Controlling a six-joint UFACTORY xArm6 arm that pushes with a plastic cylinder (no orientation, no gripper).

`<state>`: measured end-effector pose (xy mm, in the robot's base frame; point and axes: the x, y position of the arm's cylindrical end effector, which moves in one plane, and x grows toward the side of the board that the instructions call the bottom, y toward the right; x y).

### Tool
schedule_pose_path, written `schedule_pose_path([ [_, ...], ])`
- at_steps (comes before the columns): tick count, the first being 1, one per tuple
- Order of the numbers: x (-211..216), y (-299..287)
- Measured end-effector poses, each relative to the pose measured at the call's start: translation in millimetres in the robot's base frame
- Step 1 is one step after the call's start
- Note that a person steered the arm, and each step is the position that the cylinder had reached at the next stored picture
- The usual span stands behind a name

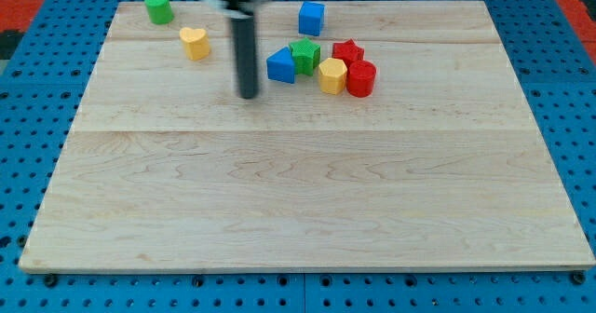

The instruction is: Slide yellow heart towards top right

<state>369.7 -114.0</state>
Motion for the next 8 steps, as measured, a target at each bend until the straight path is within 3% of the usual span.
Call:
schedule_pose_path([
  [1, -36, -79],
  [2, -73, -105],
  [3, -77, -69],
  [5, -76, 104],
  [7, -95, -3],
  [8, -113, -11],
])
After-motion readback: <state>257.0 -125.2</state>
